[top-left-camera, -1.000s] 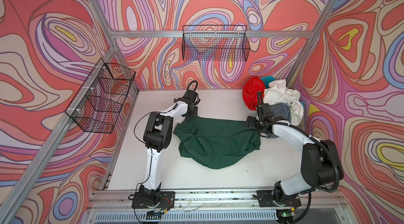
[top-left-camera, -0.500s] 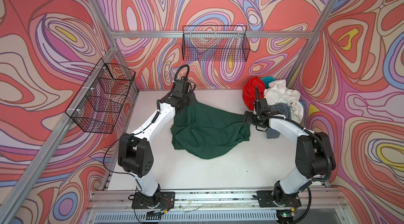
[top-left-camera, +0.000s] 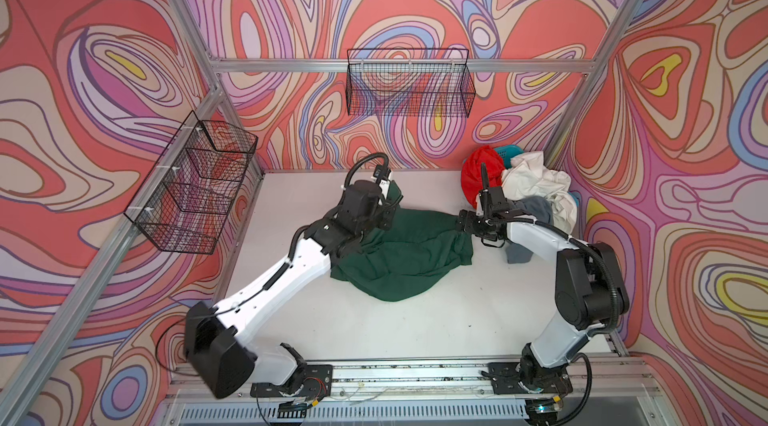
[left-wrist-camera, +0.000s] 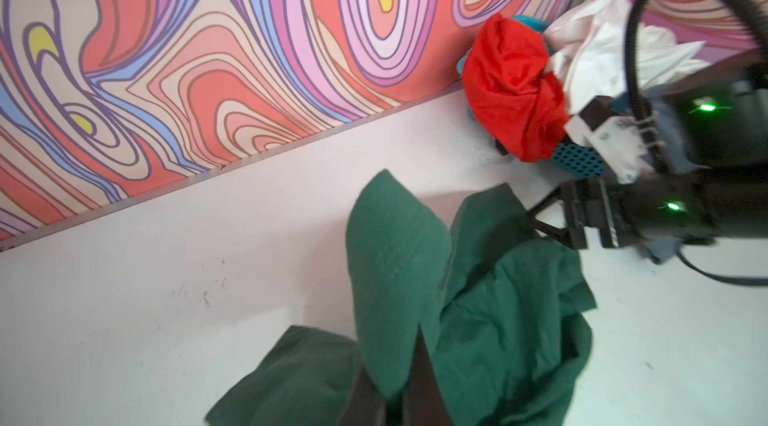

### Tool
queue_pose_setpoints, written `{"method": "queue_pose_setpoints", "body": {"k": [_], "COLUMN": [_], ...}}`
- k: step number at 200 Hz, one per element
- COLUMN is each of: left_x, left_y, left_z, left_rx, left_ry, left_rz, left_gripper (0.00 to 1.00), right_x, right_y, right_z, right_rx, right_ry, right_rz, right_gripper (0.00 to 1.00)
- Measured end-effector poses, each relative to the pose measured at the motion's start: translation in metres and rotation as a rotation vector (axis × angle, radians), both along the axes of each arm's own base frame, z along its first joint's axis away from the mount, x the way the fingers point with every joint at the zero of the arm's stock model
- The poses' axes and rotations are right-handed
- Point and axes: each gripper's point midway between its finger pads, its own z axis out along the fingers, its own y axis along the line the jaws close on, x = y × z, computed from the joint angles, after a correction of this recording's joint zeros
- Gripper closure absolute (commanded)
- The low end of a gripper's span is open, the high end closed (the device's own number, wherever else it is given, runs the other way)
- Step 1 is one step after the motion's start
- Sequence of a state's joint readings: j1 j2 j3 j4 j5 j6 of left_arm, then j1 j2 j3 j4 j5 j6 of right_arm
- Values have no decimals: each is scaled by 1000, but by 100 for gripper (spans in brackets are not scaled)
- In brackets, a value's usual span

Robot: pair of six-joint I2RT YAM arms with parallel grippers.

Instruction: Fold and stack the t-shirts

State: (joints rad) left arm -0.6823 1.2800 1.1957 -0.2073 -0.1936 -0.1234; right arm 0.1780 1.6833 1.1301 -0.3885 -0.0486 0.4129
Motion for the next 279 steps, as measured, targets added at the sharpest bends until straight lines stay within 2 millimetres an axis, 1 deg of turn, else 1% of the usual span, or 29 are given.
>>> {"method": "queue_pose_setpoints", "body": {"k": [6, 18, 29, 43, 58, 71, 98, 114, 165, 190, 204, 220, 226, 252, 259, 269, 279], "left_x": [-5, -10, -9, -6, -4, -3, -2, -2, -2, -2, -2, -2, -2, -2, -2, -2, -2], "left_y": [8, 24, 36, 41, 42, 41, 41, 41, 41, 41, 41, 41, 40, 40, 40, 40, 41], "left_z": [4, 0, -13, -38, -59, -64, -62, -61, -59, -57, -58, -58, -58, -58, -58, -58, -57], "left_rx": [-17, -24, -4, 42, 80, 89, 84, 82, 71, 69, 69, 69, 69, 68, 68, 68, 69], "left_ry": [-32, -65, -67, -35, -1, 9, 2, -1, -12, -15, -15, -15, -15, -14, -14, -15, -15], "left_rz": [17, 65, 114, 147, 157, 157, 160, 160, 160, 161, 160, 160, 160, 159, 159, 160, 161], "left_gripper": [100, 100, 100, 100, 100, 100, 100, 100, 100, 100, 100, 100, 100, 100, 100, 100, 100], "right_x": [-2, -6, -8, -6, -4, -3, 1, 6, 34, 45, 52, 58, 60, 73, 76, 78, 79], "right_y": [-2, -7, -8, -7, -4, -1, 9, 13, 26, 27, 26, 25, 26, 31, 32, 34, 36], "right_z": [7, 21, 31, 34, 25, 14, -10, -19, -45, -61, -60, -62, -62, -65, -67, -69, -70], "right_rx": [-4, -7, -2, 6, 16, 28, 50, 53, 97, 97, 93, 79, 76, 68, 68, 64, 73], "right_ry": [-18, -57, -84, -99, -81, -56, -2, 14, 32, 46, 29, 25, 23, 12, 11, 9, 8], "right_rz": [-8, -27, -35, -34, -28, -23, -11, -10, -22, -42, -56, -70, -72, -73, -73, -65, -63], "right_gripper": [7, 7, 7, 7, 7, 6, 6, 6, 7, 8, 9, 13, 15, 42, 53, 64, 82]}}
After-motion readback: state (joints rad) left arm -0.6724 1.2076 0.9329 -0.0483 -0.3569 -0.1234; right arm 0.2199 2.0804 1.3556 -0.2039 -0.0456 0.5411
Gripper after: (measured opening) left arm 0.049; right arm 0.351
